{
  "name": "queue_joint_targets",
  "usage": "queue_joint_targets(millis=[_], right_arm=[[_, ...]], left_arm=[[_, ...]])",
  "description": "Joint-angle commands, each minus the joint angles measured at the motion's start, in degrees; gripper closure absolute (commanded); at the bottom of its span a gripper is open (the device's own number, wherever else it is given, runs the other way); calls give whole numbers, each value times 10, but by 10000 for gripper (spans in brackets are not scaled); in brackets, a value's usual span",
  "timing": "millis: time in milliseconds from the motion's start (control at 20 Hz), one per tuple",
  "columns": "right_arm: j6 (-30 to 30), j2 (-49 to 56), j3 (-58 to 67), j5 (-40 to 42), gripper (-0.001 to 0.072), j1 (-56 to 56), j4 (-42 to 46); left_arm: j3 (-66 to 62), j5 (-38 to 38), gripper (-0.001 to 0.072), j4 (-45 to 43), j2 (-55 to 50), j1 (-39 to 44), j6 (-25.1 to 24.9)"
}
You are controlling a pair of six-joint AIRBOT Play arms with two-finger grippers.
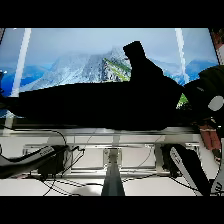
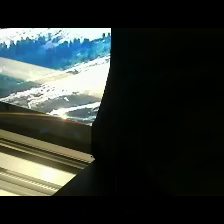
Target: Fold the clothes and pants, and hang the long-sleeved shirts on hangers.
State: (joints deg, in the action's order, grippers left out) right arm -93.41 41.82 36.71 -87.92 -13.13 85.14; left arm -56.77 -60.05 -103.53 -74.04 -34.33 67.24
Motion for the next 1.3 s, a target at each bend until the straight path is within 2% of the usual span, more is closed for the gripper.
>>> queue_joint_targets(millis=[0, 50, 100, 150, 200, 250, 400, 600, 800, 1050, 1250], right_arm=[[1, -4, -23, -14, 693, 0, -13], [1, -4, -23, 1, 690, 0, -13], [2, -4, -23, 18, 617, 0, -13], [13, -4, -23, 31, 406, 0, -13], [38, -4, -23, 41, 122, 0, -13], [56, -3, -21, 54, 10, 0, -14], [61, -3, 3, 127, 20, 0, -22], [73, 38, 75, 253, 29, 14, -75], [76, 200, 200, 279, 29, 106, -74], [76, 436, 386, 361, 29, 233, -67], [45, 578, 511, 399, 30, 264, 2]], left_arm=[[5, 22, 696, -15, -2, -1, -2], [5, 25, 614, -14, -2, 0, -2], [5, 25, 288, -14, -2, 0, -2], [5, 27, -3, -15, -2, 0, 1], [4, 29, -10, -15, -2, 0, 0], [4, 31, -9, -15, -2, 0, 0], [-16, 35, -2, -14, -1, 5, 1], [-86, 38, 1, -9, 0, 35, 69], [-136, 46, 2, 34, 0, 104, 69], [-136, 54, 2, 36, 0, 209, 70], [-136, 54, 2, 37, 0, 286, 70]])
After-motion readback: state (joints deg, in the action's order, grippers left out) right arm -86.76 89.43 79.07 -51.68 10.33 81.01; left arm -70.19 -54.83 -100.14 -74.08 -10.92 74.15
